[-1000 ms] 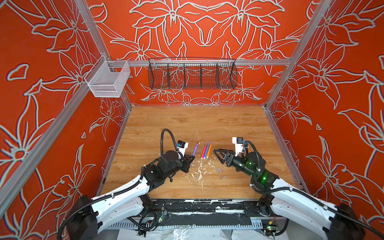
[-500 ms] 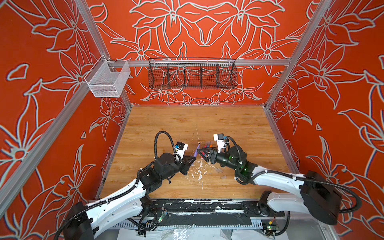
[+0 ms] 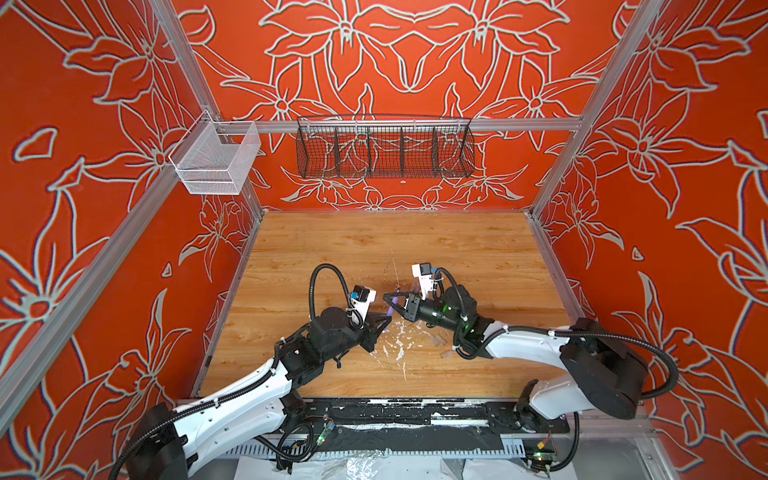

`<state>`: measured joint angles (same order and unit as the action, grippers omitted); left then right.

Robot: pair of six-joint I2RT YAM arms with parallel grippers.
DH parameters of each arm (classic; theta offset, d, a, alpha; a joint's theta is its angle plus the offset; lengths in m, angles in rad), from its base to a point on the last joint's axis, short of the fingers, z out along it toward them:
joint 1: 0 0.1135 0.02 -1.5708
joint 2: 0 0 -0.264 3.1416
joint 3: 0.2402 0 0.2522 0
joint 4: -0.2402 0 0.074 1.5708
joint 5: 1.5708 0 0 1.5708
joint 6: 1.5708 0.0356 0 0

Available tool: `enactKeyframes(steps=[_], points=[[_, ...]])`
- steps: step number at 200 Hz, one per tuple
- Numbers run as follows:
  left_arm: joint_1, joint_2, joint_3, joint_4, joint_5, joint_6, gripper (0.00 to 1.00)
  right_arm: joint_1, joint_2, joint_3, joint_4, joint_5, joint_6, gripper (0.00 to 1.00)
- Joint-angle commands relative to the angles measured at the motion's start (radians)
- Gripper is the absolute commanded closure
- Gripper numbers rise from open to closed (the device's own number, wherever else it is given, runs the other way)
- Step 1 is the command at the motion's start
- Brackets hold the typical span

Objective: Insert the pens into the pen caps
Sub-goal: 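Lift the purple marker upright with the left gripper while the right gripper approaches it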

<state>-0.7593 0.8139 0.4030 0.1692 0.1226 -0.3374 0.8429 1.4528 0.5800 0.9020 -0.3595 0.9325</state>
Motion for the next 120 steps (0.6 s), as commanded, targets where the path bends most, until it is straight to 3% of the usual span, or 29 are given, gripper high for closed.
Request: enactKeyframes(steps=[1, 40, 120], points=[[-0.003, 0.012, 0.003, 0.047, 0.002, 0.01, 0.82, 0.009, 0.006, 0.023, 0.051, -0.009, 0.022, 0.99], [-0.003, 0.04, 0.016, 0.056, -0.001, 0.01, 0.75, 0.021, -0.003, 0.014, 0.051, 0.004, 0.017, 1.0], [-0.003, 0.066, 0.036, 0.067, 0.011, 0.013, 0.76, 0.049, 0.017, 0.025, 0.037, 0.012, 0.0, 1.0]])
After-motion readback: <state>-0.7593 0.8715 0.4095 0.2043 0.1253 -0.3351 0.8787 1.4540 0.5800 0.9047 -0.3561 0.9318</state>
